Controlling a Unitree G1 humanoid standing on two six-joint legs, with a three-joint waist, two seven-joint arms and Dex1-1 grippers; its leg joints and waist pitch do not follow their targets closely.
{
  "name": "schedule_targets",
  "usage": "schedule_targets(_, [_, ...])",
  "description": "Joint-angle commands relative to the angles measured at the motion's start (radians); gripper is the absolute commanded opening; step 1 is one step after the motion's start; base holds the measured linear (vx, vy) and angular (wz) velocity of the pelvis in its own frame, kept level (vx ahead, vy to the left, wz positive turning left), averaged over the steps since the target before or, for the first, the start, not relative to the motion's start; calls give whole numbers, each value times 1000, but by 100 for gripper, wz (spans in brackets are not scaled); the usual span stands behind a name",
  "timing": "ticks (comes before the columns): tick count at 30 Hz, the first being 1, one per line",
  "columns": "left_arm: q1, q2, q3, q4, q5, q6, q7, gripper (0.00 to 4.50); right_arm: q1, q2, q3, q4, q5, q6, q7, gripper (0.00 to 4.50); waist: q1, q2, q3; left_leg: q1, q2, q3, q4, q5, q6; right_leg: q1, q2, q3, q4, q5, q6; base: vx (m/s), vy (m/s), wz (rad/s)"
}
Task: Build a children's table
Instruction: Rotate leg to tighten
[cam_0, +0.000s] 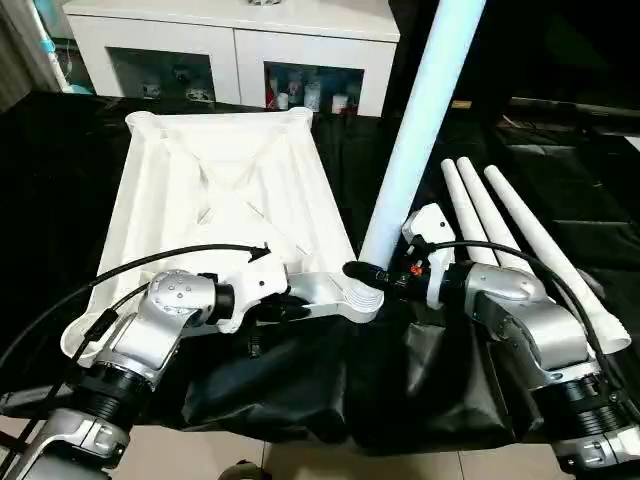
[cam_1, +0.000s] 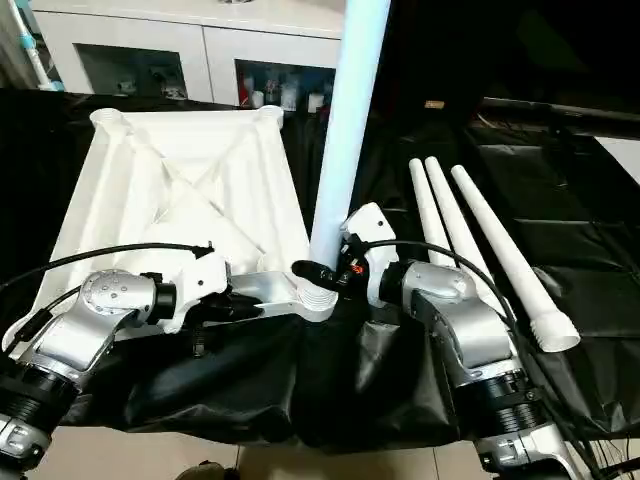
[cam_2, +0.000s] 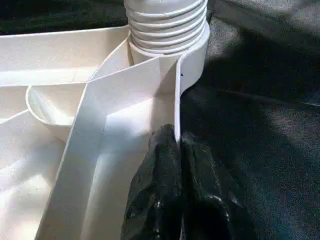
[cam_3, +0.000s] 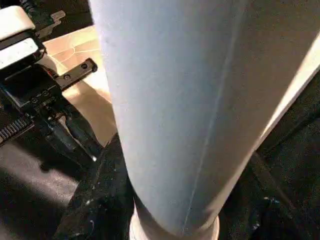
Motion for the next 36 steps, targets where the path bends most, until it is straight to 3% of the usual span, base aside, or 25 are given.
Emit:
schedule_targets(1, [0,-18,4,-25,-20,-3,8,0,44,2,41,103,-51,35,-22,185,-8,1,-38,34,96,-49,-96,-392,-37,1,-112,60,-96,-400,-165,0,0,0])
schedule_targets(10, [-9,-24,4,-23,-19,7,15,0,35,25,21,116,-62,28,-81,185,-18,2,-34,38,95,-54,-100,-463,-59,-8,-113,61,-103,-465,-149,0,0,0])
schedule_targets(17, [-37,-58,4,2,30,78,123,0,23,119,-35,186,-93,13,-279,185,-29,2,-31,40,92,-62,-101,-526,-83,-18,-116,60,-112,-558,-124,0,0,0])
schedule_targets(23, [-83,-141,20,29,29,169,230,0,-36,226,-93,315,-119,-16,-506,185,-48,0,-28,43,89,-70,-99,-575,-90,-26,-118,58,-123,-632,-97,0,0,0])
schedule_targets(24, [-91,-152,18,37,36,179,248,0,-48,244,-104,334,-116,-23,-530,185,-52,2,-27,41,89,-71,-101,-586,-92,-27,-117,57,-123,-632,-94,0,0,0])
schedule_targets(27, [-111,-186,19,54,47,210,293,0,-83,283,-133,392,-124,-40,-614,185,-54,3,-29,48,88,-71,-102,-612,-104,-30,-112,54,-124,-612,-94,0,0,0])
schedule_targets(31, [-140,-248,22,76,68,262,384,0,-148,341,-179,511,-121,-80,-742,185,-61,4,-32,46,88,-69,-112,-625,-121,-27,-106,51,-120,-523,-105,0,0,0])
schedule_targets(35, [-162,-316,32,100,72,302,475,0,-205,400,-229,614,-105,-141,-843,185,-61,6,-35,51,88,-63,-114,-602,-113,-27,-106,52,-120,-443,-117,0,0,0])
schedule_targets(36, [-163,-322,34,102,71,306,482,0,-210,406,-232,623,-107,-149,-852,185,-60,2,-35,52,86,-60,-112,-599,-108,-27,-106,53,-122,-439,-116,0,0,0])
